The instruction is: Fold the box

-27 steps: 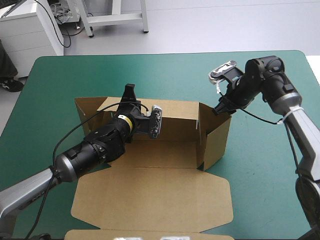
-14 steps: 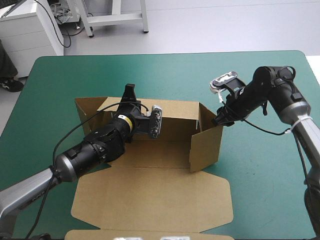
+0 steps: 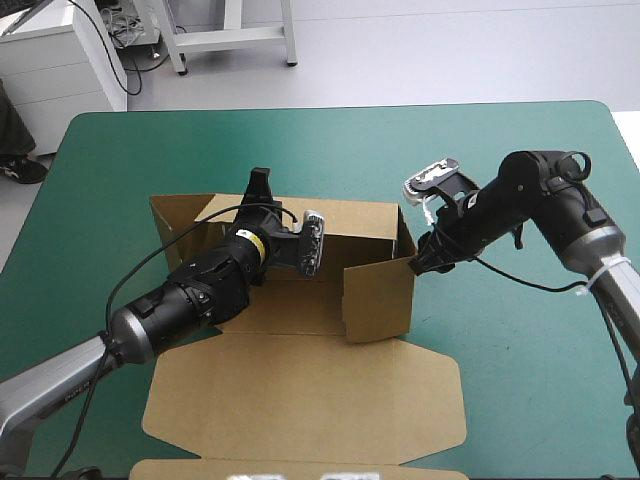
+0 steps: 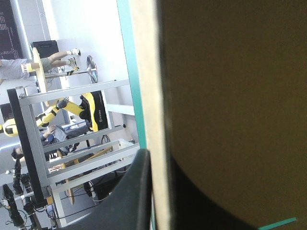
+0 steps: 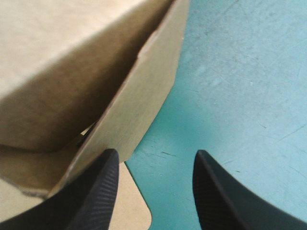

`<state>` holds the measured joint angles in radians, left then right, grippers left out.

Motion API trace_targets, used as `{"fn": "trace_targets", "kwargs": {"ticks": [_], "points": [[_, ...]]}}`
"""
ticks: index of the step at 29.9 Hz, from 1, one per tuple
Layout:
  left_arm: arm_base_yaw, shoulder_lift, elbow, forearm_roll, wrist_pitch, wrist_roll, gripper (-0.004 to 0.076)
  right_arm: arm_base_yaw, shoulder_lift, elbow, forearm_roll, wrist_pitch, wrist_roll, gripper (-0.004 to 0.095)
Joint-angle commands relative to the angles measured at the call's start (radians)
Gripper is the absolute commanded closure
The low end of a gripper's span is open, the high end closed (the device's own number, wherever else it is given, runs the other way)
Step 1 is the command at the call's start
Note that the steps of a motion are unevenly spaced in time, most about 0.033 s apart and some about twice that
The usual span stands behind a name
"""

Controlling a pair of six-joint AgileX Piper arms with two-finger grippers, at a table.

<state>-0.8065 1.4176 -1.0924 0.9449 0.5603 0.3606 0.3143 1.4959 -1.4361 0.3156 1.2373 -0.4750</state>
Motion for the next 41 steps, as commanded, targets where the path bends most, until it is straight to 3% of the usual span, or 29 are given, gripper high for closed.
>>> {"fn": "trace_targets", "kwargs": {"ticks": [1, 13, 18, 22, 35, 41], "points": [[-0.004, -0.018, -0.012, -0.027, -0.013, -0.01, 0.0731, 0.036, -0.054, -0.021, 0.026, 0.012, 0.018, 0.0469], [-0.004, -0.018, -0.012, -0.014, -0.013, -0.01, 0.0731, 0.147, -0.088, -0.021, -0.008, -0.006, 0.135, 0.0468], [-0.004, -0.018, -0.012, 0.117, -0.013, -0.142, 0.0731, 0.149, -0.108, -0.021, -0.05, -0.023, 0.148, 0.0466], [-0.004, -0.018, -0.012, 0.133, -0.013, -0.163, 0.0731, 0.15, -0.106, -0.019, -0.084, -0.057, 0.217, 0.0466], [-0.004, -0.018, -0.012, 0.102, 0.006, -0.157, 0.0731, 0.157, -0.106, 0.183, -0.013, -0.375, 0.238, 0.0468], [-0.004, -0.018, -0.012, -0.013, 0.013, -0.049, 0.0731, 0.157, -0.108, 0.185, 0.008, -0.463, 0.235, 0.0467]]}}
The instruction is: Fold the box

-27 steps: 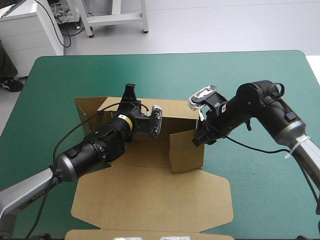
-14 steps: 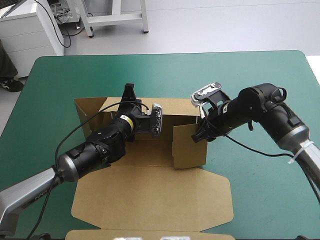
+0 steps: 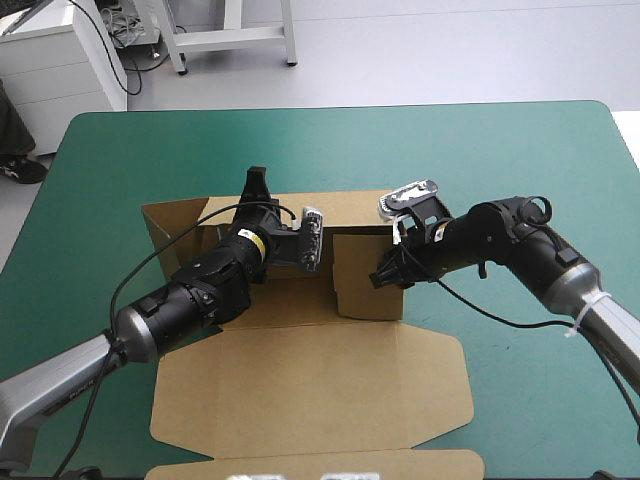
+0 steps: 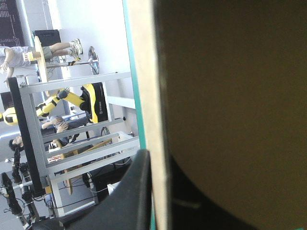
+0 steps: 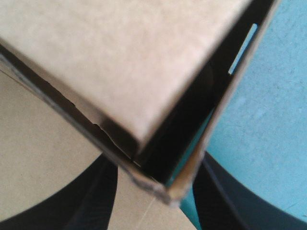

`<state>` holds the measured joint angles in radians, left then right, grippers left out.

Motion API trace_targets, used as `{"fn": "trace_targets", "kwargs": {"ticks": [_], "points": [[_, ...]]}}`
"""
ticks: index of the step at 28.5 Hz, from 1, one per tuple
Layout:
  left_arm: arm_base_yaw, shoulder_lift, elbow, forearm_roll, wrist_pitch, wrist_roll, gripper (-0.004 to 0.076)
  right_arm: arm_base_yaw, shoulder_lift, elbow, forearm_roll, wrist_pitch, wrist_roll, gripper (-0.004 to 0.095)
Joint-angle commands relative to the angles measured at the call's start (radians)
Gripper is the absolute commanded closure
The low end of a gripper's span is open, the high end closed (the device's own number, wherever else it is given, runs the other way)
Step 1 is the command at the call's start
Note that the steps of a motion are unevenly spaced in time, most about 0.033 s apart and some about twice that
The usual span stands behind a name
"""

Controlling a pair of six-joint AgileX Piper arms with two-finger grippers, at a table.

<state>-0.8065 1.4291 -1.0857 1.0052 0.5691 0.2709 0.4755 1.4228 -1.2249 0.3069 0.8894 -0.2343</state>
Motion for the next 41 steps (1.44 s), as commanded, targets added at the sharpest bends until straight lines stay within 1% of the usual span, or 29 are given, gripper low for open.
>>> {"fn": "trace_targets", "kwargs": {"ticks": [1, 8, 14, 16, 18, 19, 20, 22, 26, 31, 32, 35, 37, 40, 41], "points": [[-0.004, -0.029, -0.019, -0.083, 0.004, 0.048, 0.0731, -0.004, -0.035, -0.026, 0.017, -0.125, -0.01, 0.0467], [-0.004, -0.029, -0.019, -0.088, 0.0, 0.062, 0.0731, -0.004, -0.035, -0.026, 0.039, -0.22, -0.03, 0.0468], [-0.004, -0.029, -0.019, -0.088, -0.022, 0.062, 0.0731, -0.004, -0.029, -0.013, 0.037, -0.238, -0.024, 0.0469], [-0.004, -0.029, -0.019, -0.088, -0.028, 0.062, 0.0731, -0.004, -0.023, -0.012, 0.037, -0.225, -0.017, 0.0479], [-0.004, -0.029, -0.019, -0.088, -0.033, 0.062, 0.0731, -0.004, -0.023, -0.004, 0.041, -0.232, -0.016, 0.0537], [-0.004, -0.029, -0.019, -0.088, -0.032, 0.062, 0.0731, -0.004, -0.023, 0.002, 0.043, -0.233, -0.008, 0.0586], [-0.004, -0.029, -0.019, -0.088, -0.032, 0.062, 0.0731, -0.004, -0.023, 0.005, 0.049, -0.223, 0.0, 0.0636], [-0.004, -0.029, -0.019, -0.088, -0.034, 0.062, 0.0731, -0.004, -0.023, 0.006, 0.047, -0.184, -0.003, 0.0703], [-0.004, -0.029, -0.019, -0.088, -0.046, 0.062, 0.0731, -0.004, -0.023, 0.006, 0.057, -0.142, -0.003, 0.0705], [-0.004, -0.029, -0.019, -0.088, -0.057, 0.062, 0.0731, 0.007, -0.023, 0.006, 0.063, -0.126, -0.019, 0.0717], [-0.004, -0.029, -0.019, -0.088, -0.057, 0.062, 0.0731, 0.015, -0.023, 0.006, 0.061, -0.126, -0.016, 0.0747], [-0.004, -0.029, -0.019, -0.088, -0.057, 0.046, 0.0731, 0.041, -0.023, 0.006, 0.06, -0.162, -0.003, 0.0931], [-0.004, -0.029, -0.019, -0.088, -0.054, 0.014, 0.0731, 0.053, -0.023, 0.006, 0.062, -0.189, 0.012, 0.0914], [-0.006, -0.031, -0.019, -0.093, -0.05, 0.002, 0.0718, 0.065, -0.021, 0.006, 0.062, -0.227, 0.02, 0.0914], [-0.008, -0.031, -0.019, -0.103, -0.044, 0.002, 0.0684, 0.065, -0.015, 0.006, 0.062, -0.238, 0.037, 0.0914]]}}
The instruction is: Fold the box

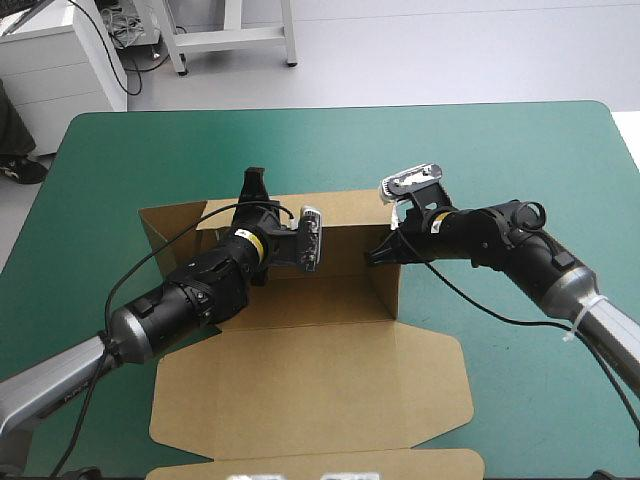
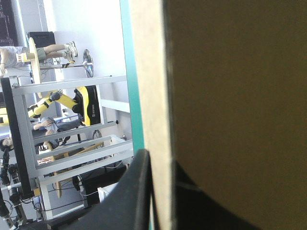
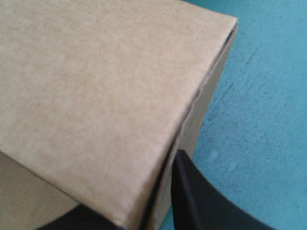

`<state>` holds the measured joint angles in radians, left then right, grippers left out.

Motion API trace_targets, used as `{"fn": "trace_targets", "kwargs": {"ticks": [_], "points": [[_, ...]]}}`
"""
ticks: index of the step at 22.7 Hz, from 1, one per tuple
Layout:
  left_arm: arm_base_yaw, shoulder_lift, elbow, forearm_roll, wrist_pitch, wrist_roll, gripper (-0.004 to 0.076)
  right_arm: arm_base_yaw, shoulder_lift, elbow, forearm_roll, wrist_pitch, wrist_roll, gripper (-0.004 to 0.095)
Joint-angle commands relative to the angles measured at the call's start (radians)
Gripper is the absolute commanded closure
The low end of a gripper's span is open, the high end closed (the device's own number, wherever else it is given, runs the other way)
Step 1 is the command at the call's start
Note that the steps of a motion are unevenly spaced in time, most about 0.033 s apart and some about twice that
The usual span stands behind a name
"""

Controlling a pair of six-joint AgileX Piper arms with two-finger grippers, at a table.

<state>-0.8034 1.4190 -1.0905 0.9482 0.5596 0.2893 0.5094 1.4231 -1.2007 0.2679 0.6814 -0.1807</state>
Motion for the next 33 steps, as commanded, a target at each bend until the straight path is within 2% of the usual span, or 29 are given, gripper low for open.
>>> {"fn": "trace_targets", "kwargs": {"ticks": [1, 4, 8, 9, 16, 21, 24, 26, 27, 30, 33], "points": [[-0.013, -0.021, -0.014, -0.05, -0.022, -0.016, 0.0664, 0.031, -0.01, -0.018, 0.094, -0.038, -0.008, 0.0914], [-0.068, -0.025, -0.014, -0.051, 0.013, -0.016, 0.0495, 0.031, 0.028, -0.018, 0.069, -0.07, 0.031, 0.0915], [-0.13, -0.041, -0.014, -0.051, 0.051, -0.032, 0.0335, 0.031, 0.063, -0.018, 0.069, -0.113, 0.042, 0.0915], [-0.14, -0.049, -0.014, -0.048, 0.064, -0.052, 0.032, 0.031, 0.068, -0.018, 0.069, -0.131, 0.048, 0.0915], [-0.218, -0.128, -0.014, -0.056, 0.146, -0.113, 0.0311, 0.029, 0.08, -0.018, 0.068, -0.233, 0.06, 0.0914], [-0.291, -0.147, -0.014, -0.065, 0.21, -0.119, 0.0311, 0.029, 0.087, -0.02, 0.062, -0.264, 0.067, 0.0915], [-0.337, -0.151, -0.014, -0.065, 0.227, -0.148, 0.0311, 0.029, 0.094, -0.022, -0.006, -0.262, 0.129, 0.0915], [-0.384, -0.158, -0.014, -0.041, 0.243, -0.148, 0.0315, 0.021, 0.097, -0.032, -0.109, -0.23, 0.217, 0.0915], [-0.395, -0.163, -0.014, -0.02, 0.245, -0.161, 0.0317, 0.015, 0.097, -0.038, -0.122, -0.21, 0.237, 0.0914], [-0.387, -0.177, -0.044, 0.072, 0.273, -0.289, 0.0343, -0.032, 0.094, -0.102, -0.151, -0.052, 0.24, 0.0919], [-0.323, -0.179, -0.141, 0.099, 0.263, -0.289, 0.0343, -0.069, 0.094, -0.177, -0.167, 0.085, 0.238, 0.0927]]}}
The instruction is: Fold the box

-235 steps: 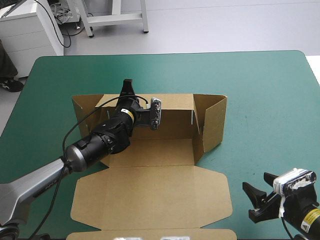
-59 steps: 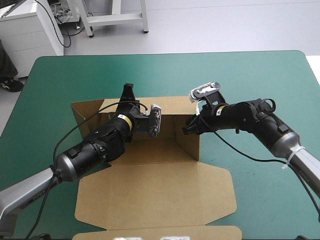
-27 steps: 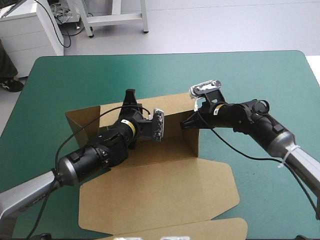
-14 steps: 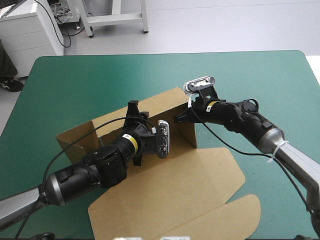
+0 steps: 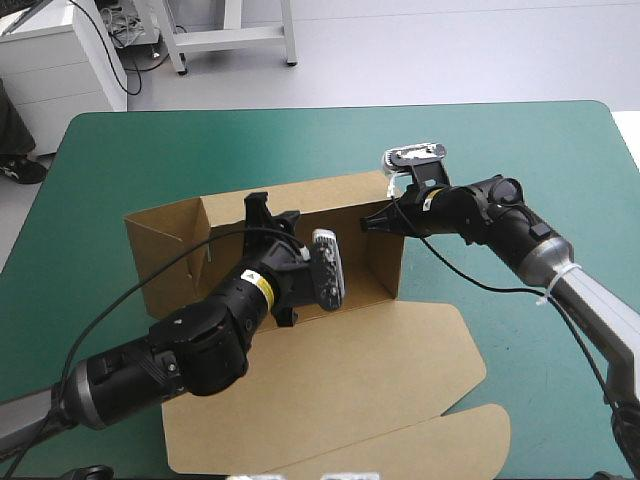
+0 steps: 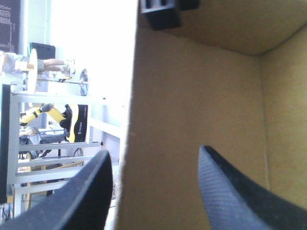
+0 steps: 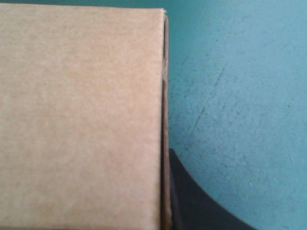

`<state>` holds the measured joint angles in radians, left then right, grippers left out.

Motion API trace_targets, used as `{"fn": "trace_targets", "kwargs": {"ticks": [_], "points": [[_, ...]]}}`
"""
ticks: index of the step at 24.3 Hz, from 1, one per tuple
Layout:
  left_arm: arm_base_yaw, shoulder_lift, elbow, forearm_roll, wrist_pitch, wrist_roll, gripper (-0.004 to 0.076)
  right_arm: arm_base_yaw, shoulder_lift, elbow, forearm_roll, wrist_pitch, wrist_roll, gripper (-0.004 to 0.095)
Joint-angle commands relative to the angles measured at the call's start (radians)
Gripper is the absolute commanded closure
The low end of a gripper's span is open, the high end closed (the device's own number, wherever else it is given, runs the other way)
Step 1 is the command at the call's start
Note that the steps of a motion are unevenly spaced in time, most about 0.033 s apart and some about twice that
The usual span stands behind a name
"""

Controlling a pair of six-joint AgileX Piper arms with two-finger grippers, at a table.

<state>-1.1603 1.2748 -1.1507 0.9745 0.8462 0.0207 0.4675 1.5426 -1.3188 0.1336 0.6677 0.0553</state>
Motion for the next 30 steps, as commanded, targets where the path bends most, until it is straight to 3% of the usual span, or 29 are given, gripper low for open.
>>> {"fn": "trace_targets", "kwargs": {"ticks": [1, 5, 9, 12, 14, 21, 27, 30], "points": [[0.06, -0.035, -0.103, 0.072, -0.037, -0.021, 0.0343, -0.033, -0.025, -0.083, -0.036, 0.136, 0.0, 0.0927], [0.296, -0.035, -0.196, -0.046, -0.104, 0.016, 0.0358, -0.054, -0.023, -0.211, -0.071, 0.304, 0.001, 0.0927], [0.642, -0.035, -0.212, -0.483, -0.188, 0.182, 0.0358, -0.126, 0.017, -0.354, -0.071, 0.442, -0.024, 0.0927], [0.773, -0.037, -0.212, -0.695, -0.199, 0.284, 0.0365, -0.17, 0.077, -0.409, -0.069, 0.504, -0.048, 0.0928], [0.888, -0.039, -0.207, -0.917, -0.175, 0.392, 0.0422, -0.21, 0.163, -0.461, -0.058, 0.535, -0.073, 0.0928], [0.994, -0.112, -0.058, -1.298, -0.165, 0.646, 0.0636, -0.228, 0.381, -0.587, -0.051, 0.546, -0.137, 0.0928], [0.994, -0.301, 0.205, -1.374, -0.334, 0.664, 0.0696, -0.228, 0.501, -0.622, -0.049, 0.558, -0.157, 0.0928], [0.994, -0.42, 0.327, -1.374, -0.363, 0.658, 0.0699, -0.228, 0.515, -0.618, -0.05, 0.587, -0.165, 0.0928]]}}
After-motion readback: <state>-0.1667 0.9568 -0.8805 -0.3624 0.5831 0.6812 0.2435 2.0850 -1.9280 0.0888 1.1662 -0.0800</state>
